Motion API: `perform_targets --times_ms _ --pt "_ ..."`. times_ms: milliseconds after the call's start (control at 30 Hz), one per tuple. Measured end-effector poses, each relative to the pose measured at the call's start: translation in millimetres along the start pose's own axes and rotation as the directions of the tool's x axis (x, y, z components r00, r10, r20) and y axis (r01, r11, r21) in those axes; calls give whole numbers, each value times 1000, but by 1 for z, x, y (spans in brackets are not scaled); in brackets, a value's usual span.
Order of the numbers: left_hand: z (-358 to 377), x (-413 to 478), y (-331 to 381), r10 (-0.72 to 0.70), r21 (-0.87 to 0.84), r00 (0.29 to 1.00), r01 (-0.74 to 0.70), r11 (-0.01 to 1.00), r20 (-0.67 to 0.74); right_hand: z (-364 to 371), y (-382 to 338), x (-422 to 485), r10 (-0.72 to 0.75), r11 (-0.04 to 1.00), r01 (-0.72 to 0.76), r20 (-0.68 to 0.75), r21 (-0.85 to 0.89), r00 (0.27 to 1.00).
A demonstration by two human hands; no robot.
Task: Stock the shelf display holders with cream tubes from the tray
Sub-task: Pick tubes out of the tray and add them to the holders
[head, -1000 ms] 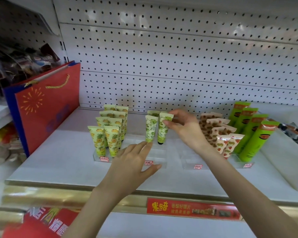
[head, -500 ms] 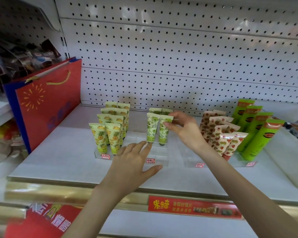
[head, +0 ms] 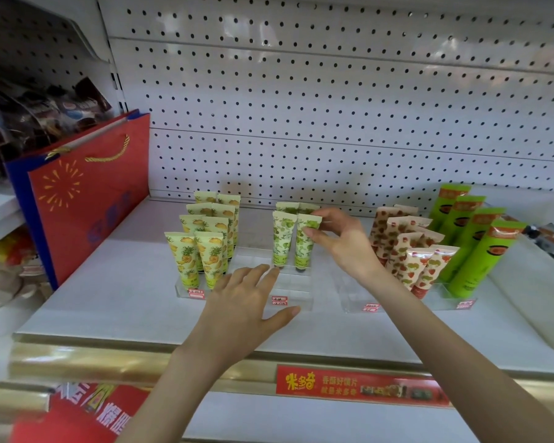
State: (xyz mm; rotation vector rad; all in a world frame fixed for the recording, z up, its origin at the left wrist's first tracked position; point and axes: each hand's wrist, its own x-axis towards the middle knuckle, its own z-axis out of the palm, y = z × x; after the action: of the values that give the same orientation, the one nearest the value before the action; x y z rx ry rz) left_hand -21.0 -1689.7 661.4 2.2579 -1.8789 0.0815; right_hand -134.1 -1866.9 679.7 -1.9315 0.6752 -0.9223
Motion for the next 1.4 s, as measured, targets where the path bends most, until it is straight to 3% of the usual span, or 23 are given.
perform_targets --times_ms 233,367,500,633,800,1100,1400 --pt "-17 1 5 21 -30 999 -21 999 32 -15 -15 -6 4 1000 -4 -10 -25 1000" --pt "-44 5 12 60 -36 998 -59 998 13 -31 -37 -20 -68 996 66 -18 -65 998" --pt "-69 17 24 140 20 988 -139 990 -70 -63 -70 -47 -61 964 49 -34 -263 998" --pt "-82 31 51 218 8 971 -218 976 -94 -101 -82 -84 -124 824 65 -68 -563 990" --pt "-85 37 96 325 -36 939 -331 943 -110 -142 -79 -131 0 582 -102 -126 -807 992" --pt "-82 46 154 400 -3 914 -401 916 -75 -208 -78 -178 163 418 -300 -254 -857 953" --pt "-81 81 248 355 12 919 -359 933 -170 -318 -46 -177 231 324 -306 -239 -895 943"
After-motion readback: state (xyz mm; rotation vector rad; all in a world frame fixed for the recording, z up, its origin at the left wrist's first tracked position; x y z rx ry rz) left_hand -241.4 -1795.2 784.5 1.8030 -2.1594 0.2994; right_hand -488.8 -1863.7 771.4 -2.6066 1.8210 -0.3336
